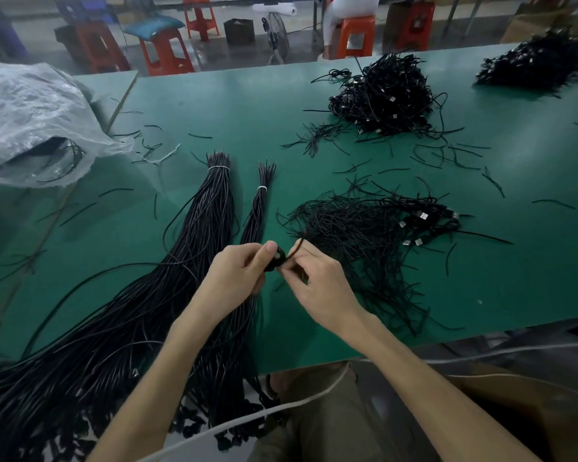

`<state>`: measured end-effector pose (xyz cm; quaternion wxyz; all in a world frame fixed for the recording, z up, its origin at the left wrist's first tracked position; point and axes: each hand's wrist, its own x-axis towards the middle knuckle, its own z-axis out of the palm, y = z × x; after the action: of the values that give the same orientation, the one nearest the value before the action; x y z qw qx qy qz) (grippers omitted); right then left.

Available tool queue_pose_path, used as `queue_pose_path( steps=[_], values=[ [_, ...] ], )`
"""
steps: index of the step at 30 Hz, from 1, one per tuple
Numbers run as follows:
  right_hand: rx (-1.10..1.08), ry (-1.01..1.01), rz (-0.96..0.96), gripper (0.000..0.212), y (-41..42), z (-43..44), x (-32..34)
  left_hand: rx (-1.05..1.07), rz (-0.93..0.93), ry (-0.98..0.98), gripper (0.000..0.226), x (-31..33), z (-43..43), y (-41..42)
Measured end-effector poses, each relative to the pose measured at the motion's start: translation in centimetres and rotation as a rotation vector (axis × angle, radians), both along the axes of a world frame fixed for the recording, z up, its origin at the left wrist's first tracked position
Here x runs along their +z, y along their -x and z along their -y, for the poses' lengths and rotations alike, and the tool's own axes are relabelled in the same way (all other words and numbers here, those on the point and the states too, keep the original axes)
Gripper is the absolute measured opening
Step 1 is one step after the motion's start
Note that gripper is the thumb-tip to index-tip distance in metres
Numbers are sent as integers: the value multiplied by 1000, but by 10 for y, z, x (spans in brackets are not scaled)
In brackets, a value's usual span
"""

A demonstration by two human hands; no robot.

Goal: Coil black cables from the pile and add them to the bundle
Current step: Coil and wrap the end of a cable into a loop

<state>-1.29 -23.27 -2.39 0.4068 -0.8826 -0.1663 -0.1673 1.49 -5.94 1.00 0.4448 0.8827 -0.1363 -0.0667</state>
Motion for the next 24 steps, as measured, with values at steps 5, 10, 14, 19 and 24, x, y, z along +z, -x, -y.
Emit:
queue_pose_path(
  steps=[5,10,14,19,24],
  values=[
    [63,318,243,14,4,-5,3,162,-90,-254,79,-6,-2,-12],
    [119,436,354,14,6,-7,1,97,-266,-296,80,-2,-16,-24],
    [42,288,260,15,5,-5,2,50,-268,-113,60,2,-23,-17],
    [9,255,219,15,1,-2,5,10,-506,312,27,-2,-22,-7],
    [-28,225,188,13,0,5,4,-189,-345,387,52,-9,-31,-7]
  ],
)
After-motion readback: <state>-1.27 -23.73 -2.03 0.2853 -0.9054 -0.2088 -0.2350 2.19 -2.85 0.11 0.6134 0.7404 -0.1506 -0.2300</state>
